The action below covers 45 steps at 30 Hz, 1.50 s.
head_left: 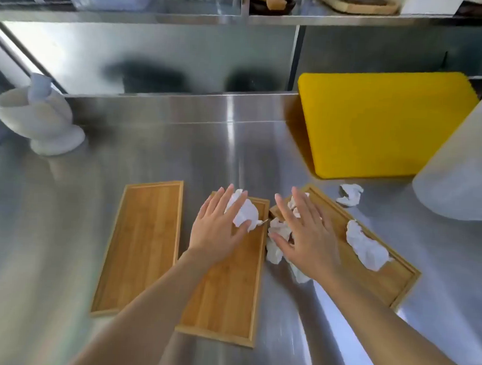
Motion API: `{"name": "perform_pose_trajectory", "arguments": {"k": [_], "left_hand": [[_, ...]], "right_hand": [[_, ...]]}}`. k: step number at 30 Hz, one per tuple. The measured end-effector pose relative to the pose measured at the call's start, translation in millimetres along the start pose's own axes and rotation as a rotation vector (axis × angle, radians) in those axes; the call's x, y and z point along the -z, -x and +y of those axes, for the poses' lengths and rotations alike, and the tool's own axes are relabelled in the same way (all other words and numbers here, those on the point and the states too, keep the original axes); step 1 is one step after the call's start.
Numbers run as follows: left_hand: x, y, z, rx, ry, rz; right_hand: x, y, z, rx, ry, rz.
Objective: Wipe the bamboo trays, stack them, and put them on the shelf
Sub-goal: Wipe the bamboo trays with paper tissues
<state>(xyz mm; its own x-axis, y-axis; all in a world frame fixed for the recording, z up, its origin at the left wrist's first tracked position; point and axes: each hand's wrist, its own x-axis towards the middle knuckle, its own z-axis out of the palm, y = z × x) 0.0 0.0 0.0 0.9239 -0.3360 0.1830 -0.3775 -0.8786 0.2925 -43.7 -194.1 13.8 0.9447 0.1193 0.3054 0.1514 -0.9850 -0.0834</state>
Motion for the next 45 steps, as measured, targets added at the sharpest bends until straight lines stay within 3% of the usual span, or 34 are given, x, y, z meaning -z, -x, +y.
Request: {"name": "perform_pose_trajectory", "arguments": {"k": [7, 13, 17, 20, 25, 31, 36, 40, 45], "left_hand": [[-29.9, 8.5, -4.9, -0.065, -0.001, -0.236], [-20.6, 3.1, 6.7, -0.02, 0.087, -0.095], [-5.1, 5.3, 15.6, 0.121, 0.324, -0.007], [3.8, 4.9, 24.7, 0.23, 0.45, 0.077], [4.8, 6.4, 52.8, 0.304, 0.606, 0.091], [-15.6, 2.8, 76.9, 0.26, 0.409, -0.199], [-17.6, 3.8, 90.0, 0.145, 0.488, -0.22], [-20.5, 7.1, 101.7, 0.181, 0.489, -0.261], [-38.1, 15.1, 115.8, 0.122, 0.158, -0.349]], "right_hand": [[-29.9, 34.8, 7.5, 0.05, 0.009, -0.25], [-26.0, 24.8, 8.1, 0.065, -0.074, -0.134], [-8.6, 7.0, 7.7, -0.092, -0.319, -0.007], [7.3, -4.9, 9.9, -0.292, -0.572, -0.004], [22.1, -19.2, 21.2, -0.487, -0.531, 0.019], [25.1, -9.4, 43.7, -0.581, -0.431, 0.028], [24.7, 2.9, 65.0, -0.639, -0.5, 0.098], [26.3, 11.5, 81.2, -0.677, -0.487, 0.144], [22.1, 25.3, 97.3, -0.648, -0.267, 0.137]]}}
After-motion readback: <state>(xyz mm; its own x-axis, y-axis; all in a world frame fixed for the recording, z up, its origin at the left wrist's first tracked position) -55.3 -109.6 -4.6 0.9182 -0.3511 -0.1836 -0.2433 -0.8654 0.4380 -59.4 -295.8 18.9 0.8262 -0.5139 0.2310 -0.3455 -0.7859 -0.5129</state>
